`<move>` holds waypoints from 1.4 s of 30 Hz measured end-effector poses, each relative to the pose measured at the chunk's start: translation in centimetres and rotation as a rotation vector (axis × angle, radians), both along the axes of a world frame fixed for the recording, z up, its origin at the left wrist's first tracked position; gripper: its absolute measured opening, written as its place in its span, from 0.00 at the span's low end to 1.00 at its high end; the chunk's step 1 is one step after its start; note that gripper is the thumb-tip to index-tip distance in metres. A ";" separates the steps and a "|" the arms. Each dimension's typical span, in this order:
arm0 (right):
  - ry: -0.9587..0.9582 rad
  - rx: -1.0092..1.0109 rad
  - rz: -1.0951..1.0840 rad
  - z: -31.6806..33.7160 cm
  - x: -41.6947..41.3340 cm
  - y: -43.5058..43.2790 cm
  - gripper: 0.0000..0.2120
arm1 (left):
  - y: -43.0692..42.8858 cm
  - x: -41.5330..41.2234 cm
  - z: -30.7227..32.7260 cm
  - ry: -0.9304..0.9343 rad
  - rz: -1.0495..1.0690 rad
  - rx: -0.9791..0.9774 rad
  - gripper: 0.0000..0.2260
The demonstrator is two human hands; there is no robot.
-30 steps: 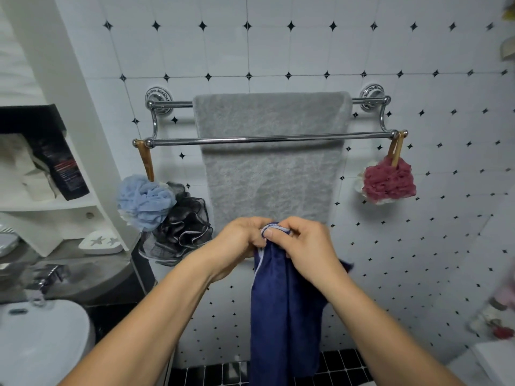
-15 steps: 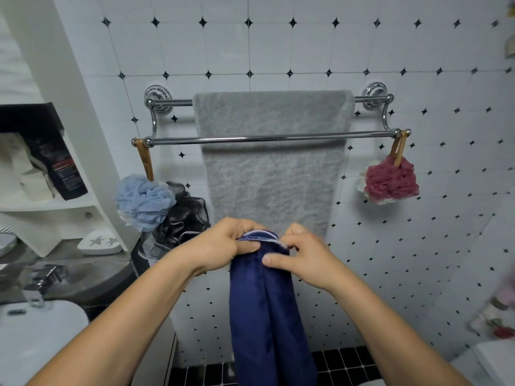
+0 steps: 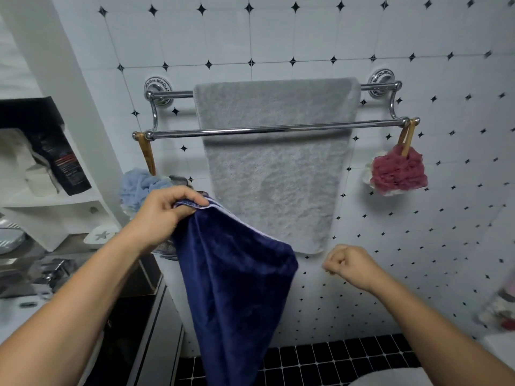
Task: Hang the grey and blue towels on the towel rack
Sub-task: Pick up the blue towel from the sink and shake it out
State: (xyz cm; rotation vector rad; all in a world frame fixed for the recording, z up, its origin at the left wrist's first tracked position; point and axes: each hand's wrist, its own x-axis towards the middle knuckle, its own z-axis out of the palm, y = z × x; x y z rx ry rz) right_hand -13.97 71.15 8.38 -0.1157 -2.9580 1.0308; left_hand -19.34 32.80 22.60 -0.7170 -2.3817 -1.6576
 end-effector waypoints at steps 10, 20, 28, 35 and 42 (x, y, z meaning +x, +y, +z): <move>0.174 -0.443 0.528 8.4 -1.7 -15.2 0.24 | 1.5 1.6 1.2 0.035 -0.198 -0.141 0.15; -0.162 -0.338 0.611 5.3 0.3 -15.8 0.13 | 0.0 1.2 0.2 0.133 -0.009 -0.075 0.24; -0.236 0.630 0.515 0.8 2.4 -8.6 0.13 | -1.7 0.1 -0.9 0.178 0.078 -0.144 0.20; 0.097 1.163 0.294 6.3 0.9 -2.3 0.22 | -3.2 0.3 -3.3 0.348 0.052 -0.461 0.13; 0.264 0.674 0.119 10.8 1.5 0.0 0.20 | -4.0 2.0 -3.2 0.454 -0.074 -0.716 0.16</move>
